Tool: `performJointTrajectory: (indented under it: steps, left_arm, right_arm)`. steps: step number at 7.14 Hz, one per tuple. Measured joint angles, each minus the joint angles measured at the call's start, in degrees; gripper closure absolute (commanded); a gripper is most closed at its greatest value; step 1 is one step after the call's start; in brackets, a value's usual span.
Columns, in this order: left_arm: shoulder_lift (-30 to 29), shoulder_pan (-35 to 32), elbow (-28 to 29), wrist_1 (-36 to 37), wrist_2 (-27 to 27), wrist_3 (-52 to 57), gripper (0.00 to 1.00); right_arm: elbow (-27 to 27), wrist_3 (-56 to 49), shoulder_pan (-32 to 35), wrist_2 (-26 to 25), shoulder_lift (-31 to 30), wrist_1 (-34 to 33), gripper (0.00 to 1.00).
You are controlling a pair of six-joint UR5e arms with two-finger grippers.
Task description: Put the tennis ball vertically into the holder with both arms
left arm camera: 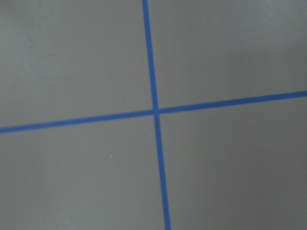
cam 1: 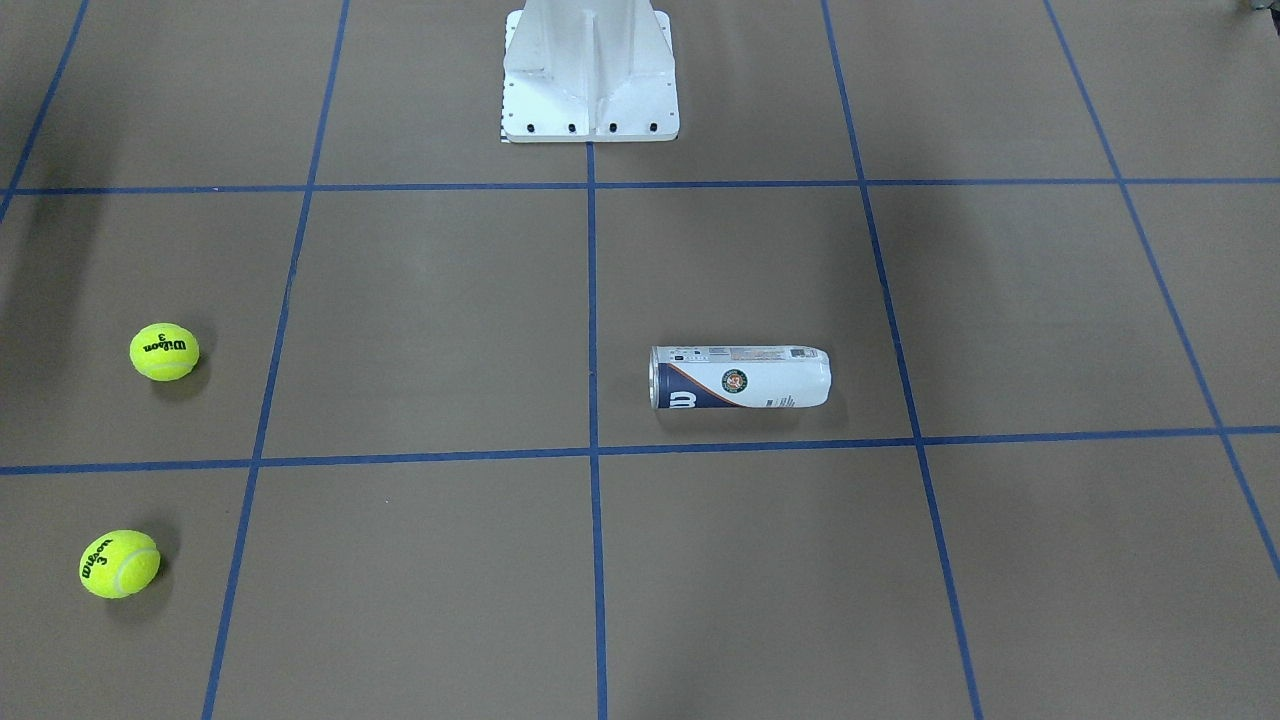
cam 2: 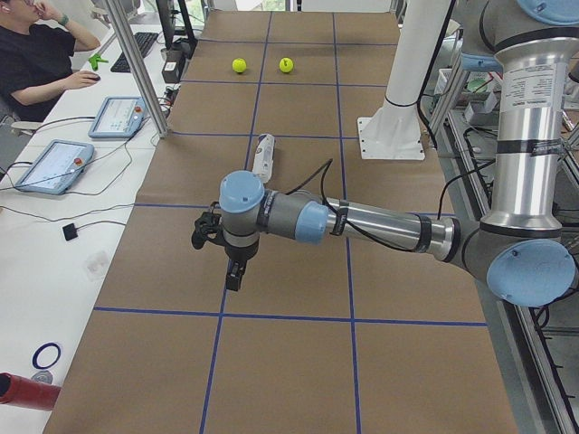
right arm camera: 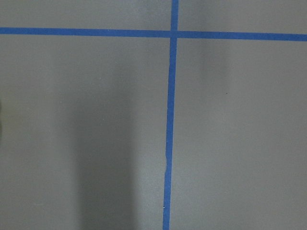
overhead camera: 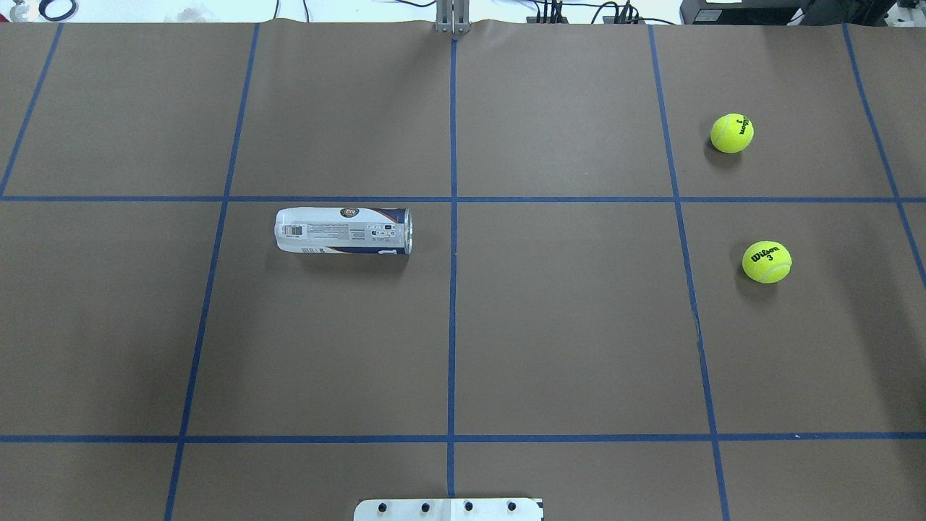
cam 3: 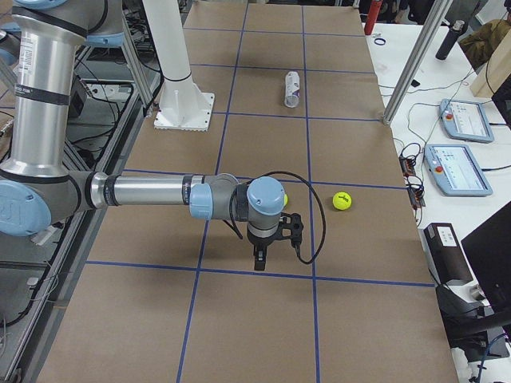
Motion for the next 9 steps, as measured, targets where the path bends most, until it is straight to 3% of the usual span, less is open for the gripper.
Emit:
performJointTrajectory:
  steps: [5, 6, 9]
  left_arm:
    - [-10.5, 10.3, -1.1, -3.1, -7.5, 1.0, 0.0]
    - [-12.6, 12.7, -1.0, -3.3, -7.8, 4.2, 0.11]
    - [-20.5, 20.4, 2.1, -3.4, -5.4, 10.9, 0.0]
  right_arm:
    - [-0.2, 0.0, 0.0, 0.7, -0.2, -0.1, 0.0]
    - [-0.3, 0.0, 0.0, 1.2, -0.3, -0.1, 0.0]
    - [-0.4, 0.1, 0.0, 1.7, -0.2, -0.1, 0.0]
